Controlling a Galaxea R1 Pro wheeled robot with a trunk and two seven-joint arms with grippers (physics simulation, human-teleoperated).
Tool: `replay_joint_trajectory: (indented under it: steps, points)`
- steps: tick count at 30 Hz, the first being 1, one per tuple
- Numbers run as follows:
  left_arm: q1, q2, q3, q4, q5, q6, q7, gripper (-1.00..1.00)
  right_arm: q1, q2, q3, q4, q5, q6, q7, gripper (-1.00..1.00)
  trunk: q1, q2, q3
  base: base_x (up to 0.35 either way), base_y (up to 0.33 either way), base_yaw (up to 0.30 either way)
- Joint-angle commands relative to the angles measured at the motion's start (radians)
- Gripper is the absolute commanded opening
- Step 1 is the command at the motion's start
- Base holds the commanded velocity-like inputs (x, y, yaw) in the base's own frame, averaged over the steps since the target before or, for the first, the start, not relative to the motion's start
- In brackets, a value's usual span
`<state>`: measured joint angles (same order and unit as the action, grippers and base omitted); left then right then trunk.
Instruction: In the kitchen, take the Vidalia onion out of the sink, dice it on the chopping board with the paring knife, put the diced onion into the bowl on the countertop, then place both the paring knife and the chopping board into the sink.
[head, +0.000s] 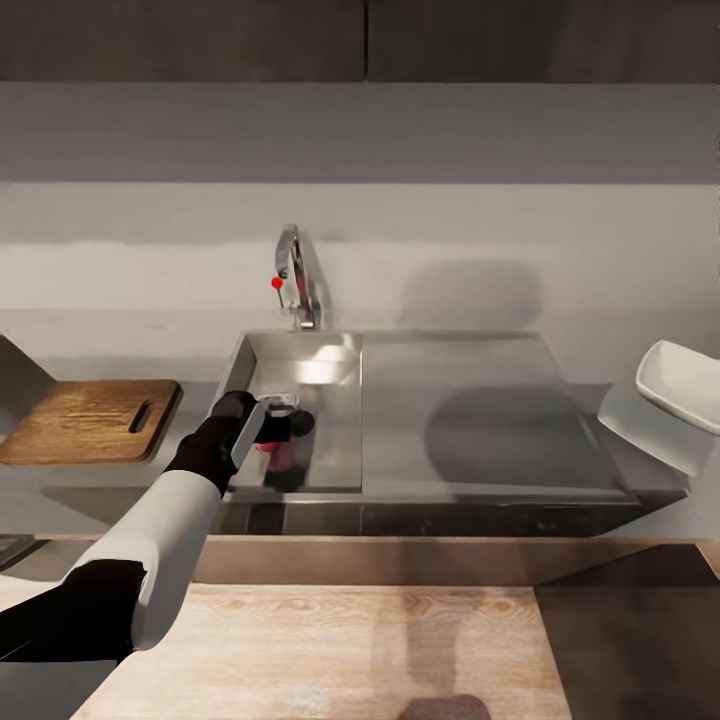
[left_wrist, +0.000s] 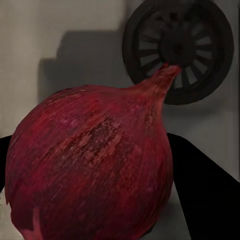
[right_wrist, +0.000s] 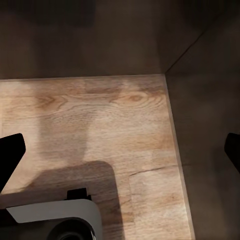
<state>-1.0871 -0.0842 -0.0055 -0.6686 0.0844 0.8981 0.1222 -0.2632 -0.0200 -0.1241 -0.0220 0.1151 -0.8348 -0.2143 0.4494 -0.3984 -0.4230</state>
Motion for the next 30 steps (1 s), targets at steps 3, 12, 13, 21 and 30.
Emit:
replay_joint_trajectory:
  steps: [3, 12, 13, 21, 30]
  points:
    - [-0.001, 0.000, -0.001, -0.002, 0.009, 0.004, 0.009, -1.00, -0.001, 0.000, -0.008, 0.001, 0.011, -0.003, -0.003, 1.00, 0.001, -0.002, 0.003, 0.000, 0.000, 0.000]
    - [-0.001, 0.000, 0.000, -0.005, 0.009, 0.004, 0.010, -1.00, -0.001, 0.000, -0.008, 0.001, 0.011, -0.003, -0.004, 1.00, 0.001, -0.002, 0.017, 0.000, 0.000, 0.000]
    - [-0.001, 0.000, 0.000, -0.005, 0.009, 0.004, 0.010, -1.00, -0.001, 0.000, -0.008, 0.001, 0.011, -0.003, -0.004, 1.00, 0.001, -0.002, 0.019, 0.000, 0.000, 0.000]
    - [-0.001, 0.000, 0.000, -0.022, 0.009, 0.006, 0.010, -1.00, -0.001, 0.000, -0.008, 0.001, 0.011, -0.003, -0.004, 1.00, 0.001, -0.002, 0.032, 0.000, 0.000, 0.000]
    - [-0.001, 0.000, -0.001, -0.106, 0.010, 0.014, 0.011, -1.00, -0.001, 0.000, -0.008, 0.001, 0.011, -0.003, -0.003, 1.00, 0.001, -0.002, 0.046, 0.000, 0.000, 0.000]
